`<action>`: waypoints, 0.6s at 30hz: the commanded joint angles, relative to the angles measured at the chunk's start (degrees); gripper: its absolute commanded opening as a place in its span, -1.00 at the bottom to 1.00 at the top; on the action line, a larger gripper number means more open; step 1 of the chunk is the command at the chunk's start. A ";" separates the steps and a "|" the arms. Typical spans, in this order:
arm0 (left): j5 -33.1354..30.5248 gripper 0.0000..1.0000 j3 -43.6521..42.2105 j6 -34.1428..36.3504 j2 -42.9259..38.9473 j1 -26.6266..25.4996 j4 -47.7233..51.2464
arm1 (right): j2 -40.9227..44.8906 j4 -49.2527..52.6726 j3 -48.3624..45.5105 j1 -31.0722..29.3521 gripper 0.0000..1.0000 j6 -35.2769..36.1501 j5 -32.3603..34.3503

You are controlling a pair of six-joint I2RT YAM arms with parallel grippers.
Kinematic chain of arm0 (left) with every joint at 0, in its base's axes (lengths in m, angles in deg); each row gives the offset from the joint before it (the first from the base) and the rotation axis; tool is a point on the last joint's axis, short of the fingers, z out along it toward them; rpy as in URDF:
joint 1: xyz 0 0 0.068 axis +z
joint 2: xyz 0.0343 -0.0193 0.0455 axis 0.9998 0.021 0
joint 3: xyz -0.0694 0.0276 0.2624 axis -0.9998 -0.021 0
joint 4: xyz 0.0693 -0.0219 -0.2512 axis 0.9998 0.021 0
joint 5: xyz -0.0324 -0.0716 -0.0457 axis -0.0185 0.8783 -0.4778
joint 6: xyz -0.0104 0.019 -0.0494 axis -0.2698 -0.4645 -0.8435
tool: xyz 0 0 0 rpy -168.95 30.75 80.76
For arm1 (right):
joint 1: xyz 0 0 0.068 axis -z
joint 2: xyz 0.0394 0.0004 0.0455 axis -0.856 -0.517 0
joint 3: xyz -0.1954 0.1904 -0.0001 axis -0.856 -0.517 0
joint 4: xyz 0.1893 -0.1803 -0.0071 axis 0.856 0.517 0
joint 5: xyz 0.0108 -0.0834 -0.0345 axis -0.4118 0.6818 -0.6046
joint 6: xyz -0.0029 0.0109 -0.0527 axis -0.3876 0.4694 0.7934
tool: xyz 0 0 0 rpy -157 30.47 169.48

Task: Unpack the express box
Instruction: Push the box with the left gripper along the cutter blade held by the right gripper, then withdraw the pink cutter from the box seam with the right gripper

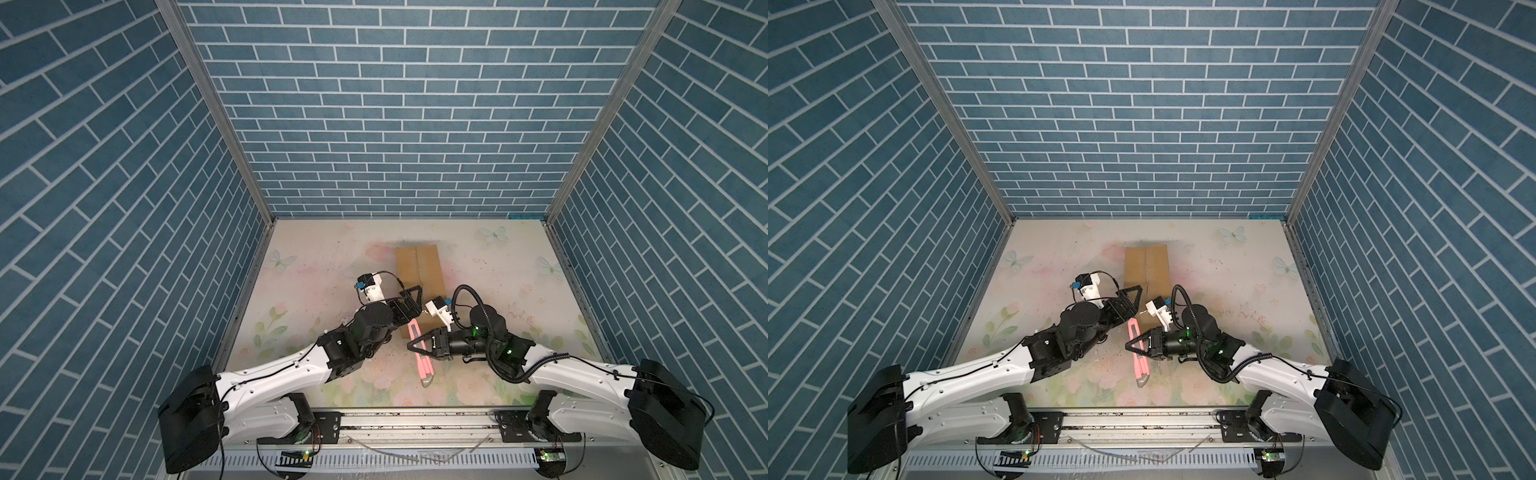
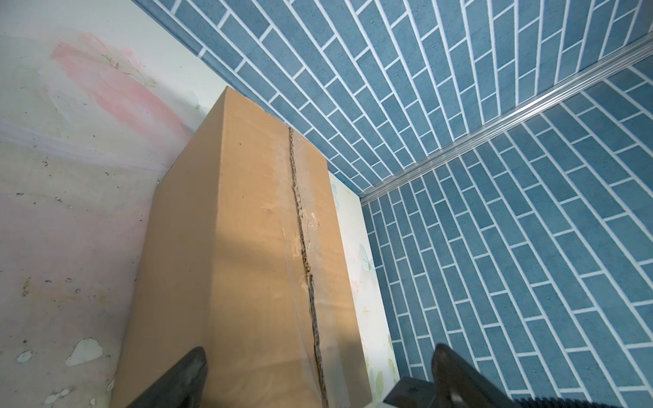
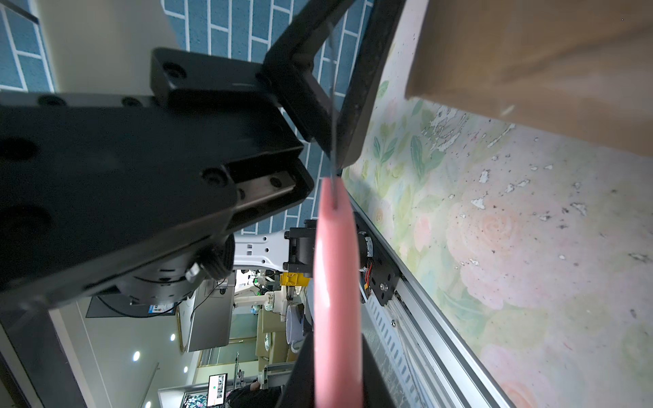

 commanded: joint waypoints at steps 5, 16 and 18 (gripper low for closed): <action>-3.74 0.99 -2.14 0.76 -6.64 -0.27 4.57 | 9.25 12.54 -0.36 -0.28 -1.00 3.92 0.81; -6.15 0.99 -0.21 3.32 -12.64 1.51 16.00 | 27.52 57.64 11.55 6.54 -1.00 19.55 10.02; -4.89 0.99 0.56 3.59 -11.75 1.85 16.41 | 28.52 64.81 15.59 9.74 -1.00 23.14 13.44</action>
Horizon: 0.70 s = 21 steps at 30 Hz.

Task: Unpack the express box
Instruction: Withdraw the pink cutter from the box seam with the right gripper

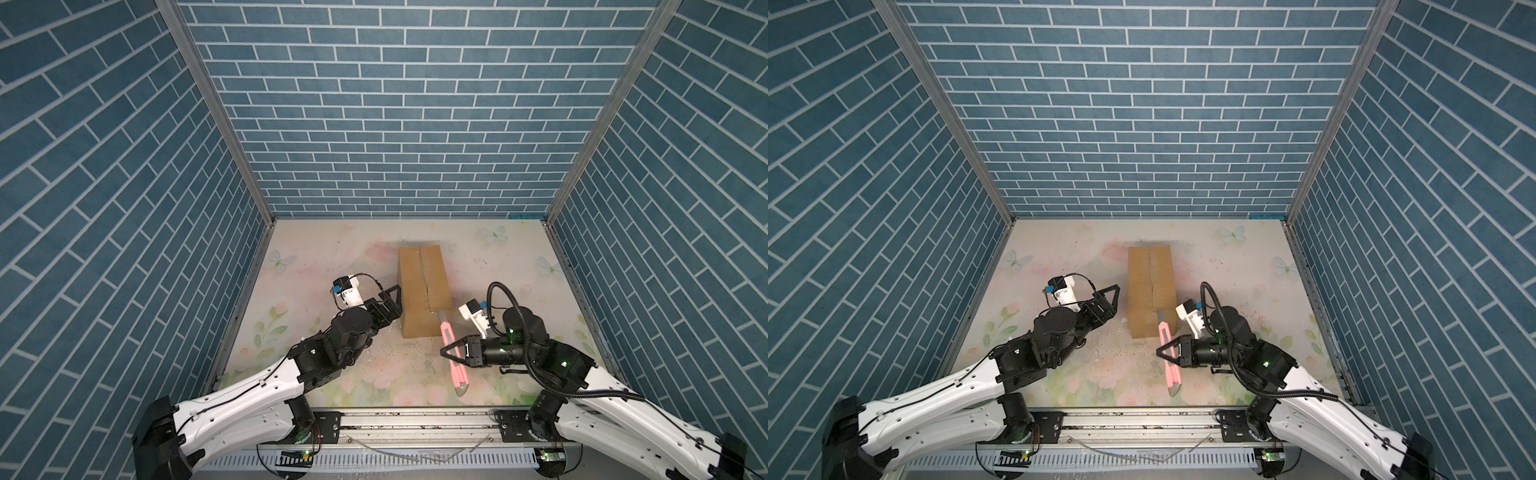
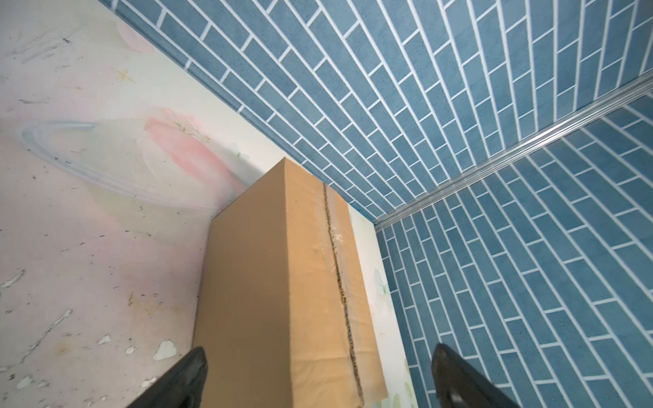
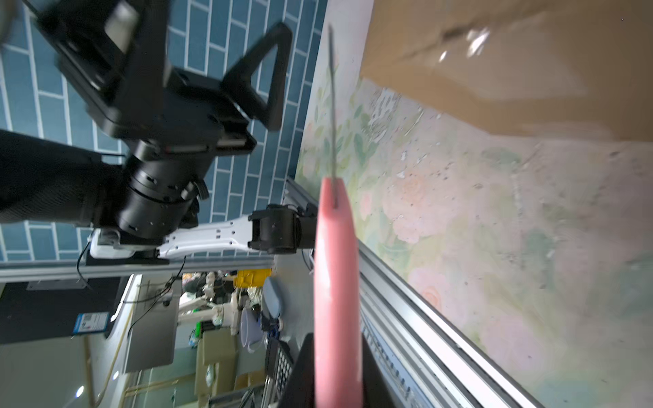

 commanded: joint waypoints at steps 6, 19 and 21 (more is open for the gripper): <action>4.39 0.99 3.17 1.79 3.87 2.31 3.26 | -4.34 25.85 12.84 9.33 -1.00 17.21 14.20; 12.81 0.99 3.03 2.13 5.87 8.50 3.50 | -33.74 23.60 15.59 23.63 -1.00 28.99 27.97; 13.07 0.99 2.76 2.42 5.37 9.19 3.60 | -37.76 23.29 16.75 25.27 -1.00 30.39 29.46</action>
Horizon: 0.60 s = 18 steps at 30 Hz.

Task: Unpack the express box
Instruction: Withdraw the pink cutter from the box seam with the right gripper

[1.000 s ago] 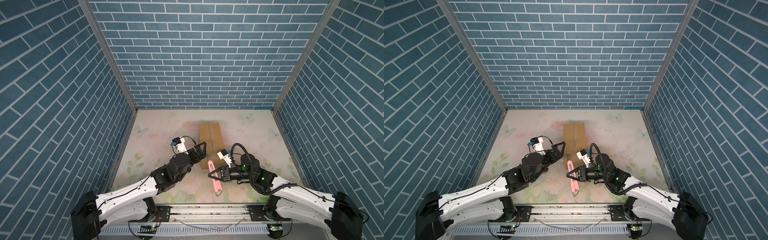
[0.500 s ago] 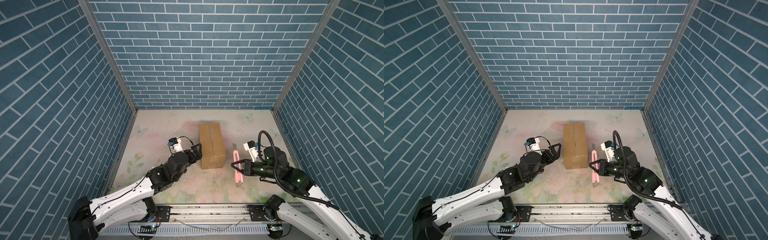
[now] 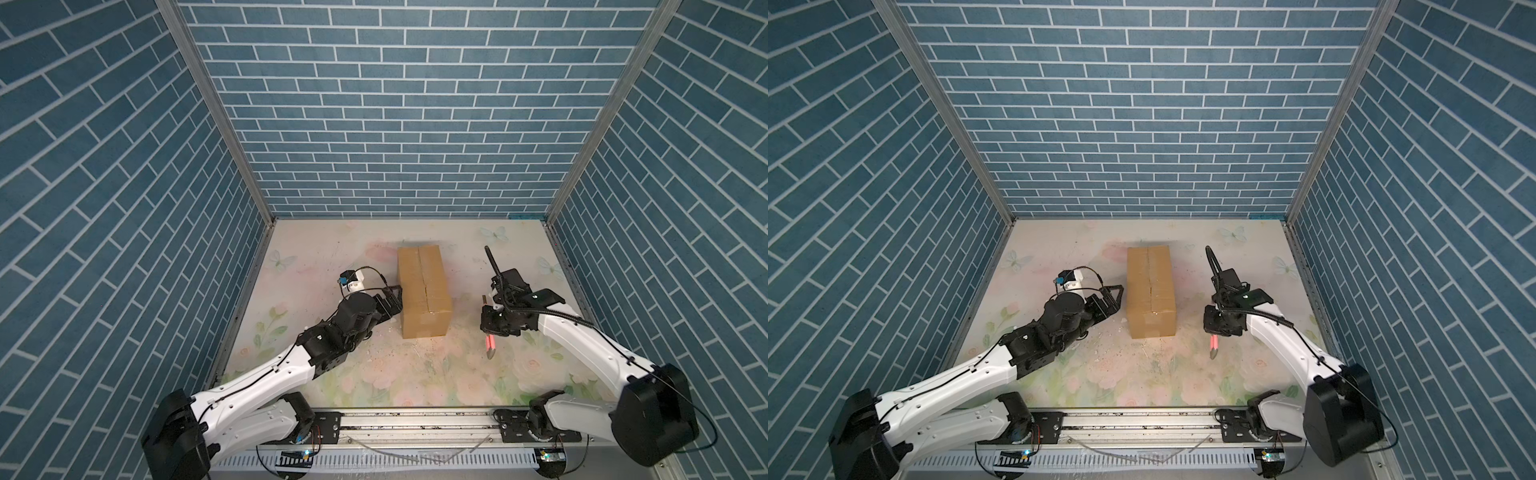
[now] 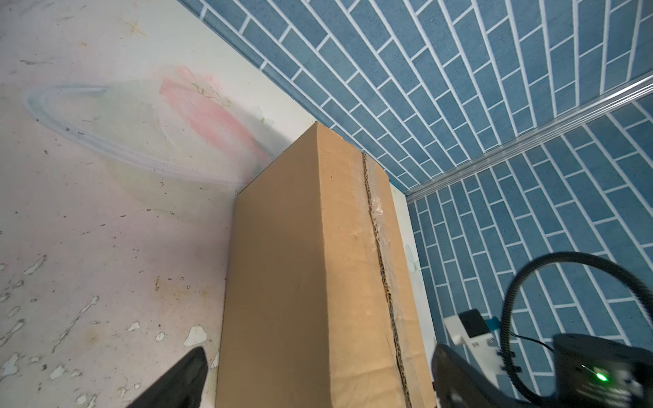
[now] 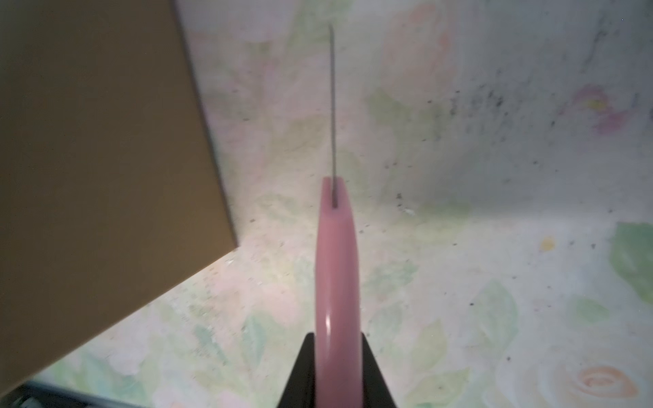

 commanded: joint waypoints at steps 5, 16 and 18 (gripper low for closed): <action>3.22 0.99 -1.23 1.31 -1.66 3.60 -0.20 | -10.75 -1.71 5.47 5.34 -1.00 6.93 5.87; 6.52 0.99 -2.71 1.22 -1.33 7.03 -2.71 | -21.82 -2.47 9.31 7.82 -0.99 9.31 11.68; 6.63 0.99 -2.76 1.20 -1.19 7.27 -2.96 | -22.82 -2.35 9.79 8.17 -0.98 9.71 12.29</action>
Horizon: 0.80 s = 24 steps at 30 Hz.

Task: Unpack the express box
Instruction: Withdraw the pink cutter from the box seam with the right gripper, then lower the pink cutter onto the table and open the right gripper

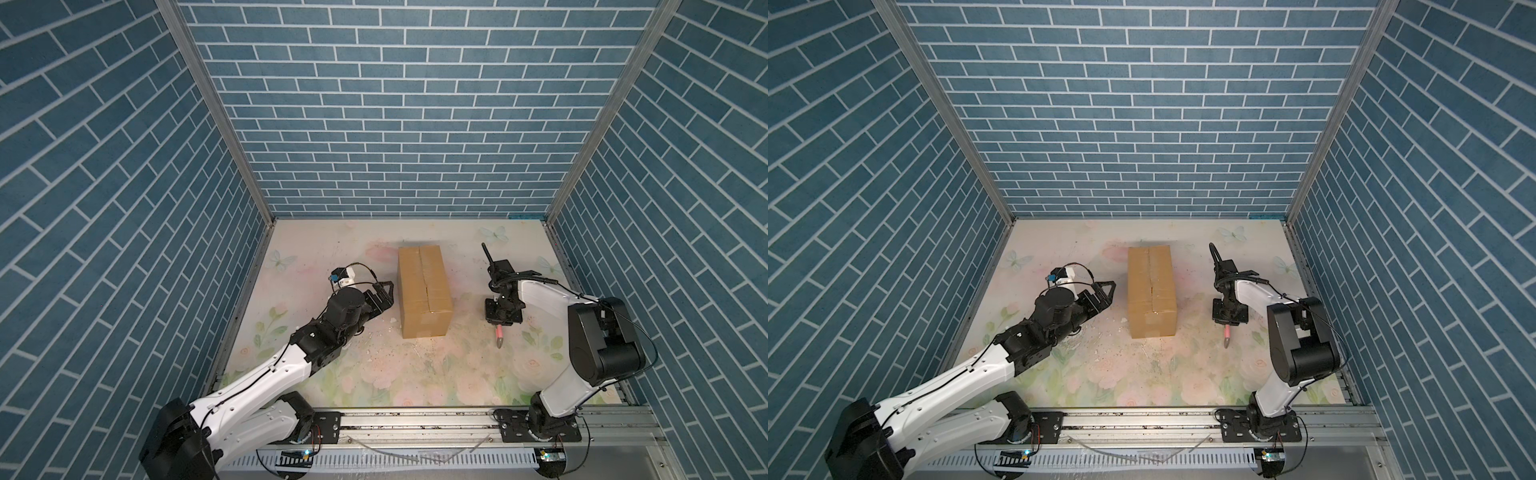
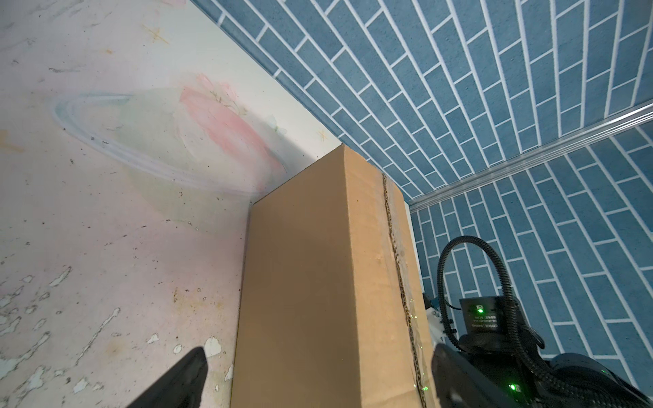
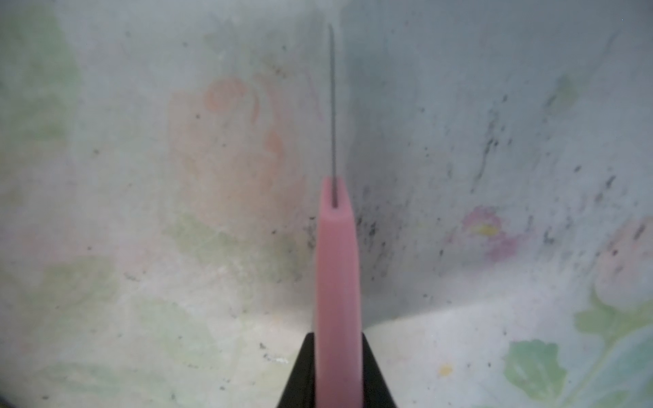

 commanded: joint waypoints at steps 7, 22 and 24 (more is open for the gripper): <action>1.86 0.99 -1.05 0.68 0.31 1.39 -2.39 | -3.06 0.64 3.67 1.99 -0.81 3.87 2.64; 1.93 0.99 -2.13 0.55 -1.15 1.58 -2.70 | -4.23 1.01 3.40 3.49 -0.48 5.14 2.72; 2.01 0.99 -2.13 0.53 -1.06 1.66 -2.77 | -4.23 1.27 3.48 3.60 -0.45 5.21 3.30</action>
